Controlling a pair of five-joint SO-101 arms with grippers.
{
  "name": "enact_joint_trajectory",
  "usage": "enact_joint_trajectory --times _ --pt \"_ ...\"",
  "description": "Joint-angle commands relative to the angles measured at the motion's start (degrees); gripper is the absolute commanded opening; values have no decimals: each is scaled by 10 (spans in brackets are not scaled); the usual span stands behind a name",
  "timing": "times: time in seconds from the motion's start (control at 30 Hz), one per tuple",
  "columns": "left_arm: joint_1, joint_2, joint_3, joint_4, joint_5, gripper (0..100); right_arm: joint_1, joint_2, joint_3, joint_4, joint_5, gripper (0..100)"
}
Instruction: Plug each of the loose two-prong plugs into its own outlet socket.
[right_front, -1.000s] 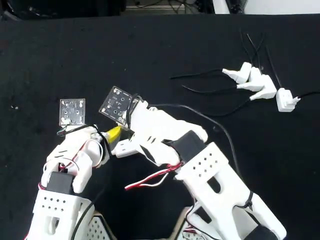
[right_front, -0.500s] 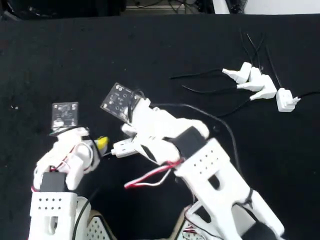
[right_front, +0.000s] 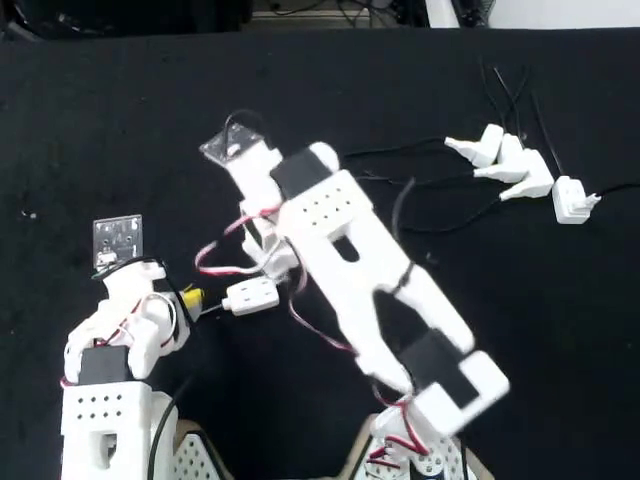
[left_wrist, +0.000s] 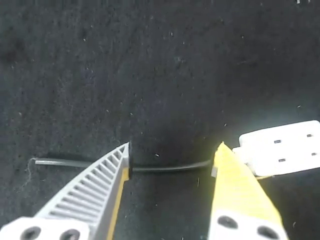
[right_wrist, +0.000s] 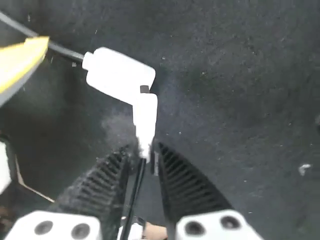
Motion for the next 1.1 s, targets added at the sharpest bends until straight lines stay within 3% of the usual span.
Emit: enact_joint_trajectory --times 0.0,0.53,1.07 --pt "-4 -4 -5 2 -4 267 8 13 -49 6 -41 10" --pt "-5 -4 -5 2 -4 267 8 73 -51 7 -109 10" --pt "-5 -4 -5 3 -4 267 -29 79 -69 24 -109 10"
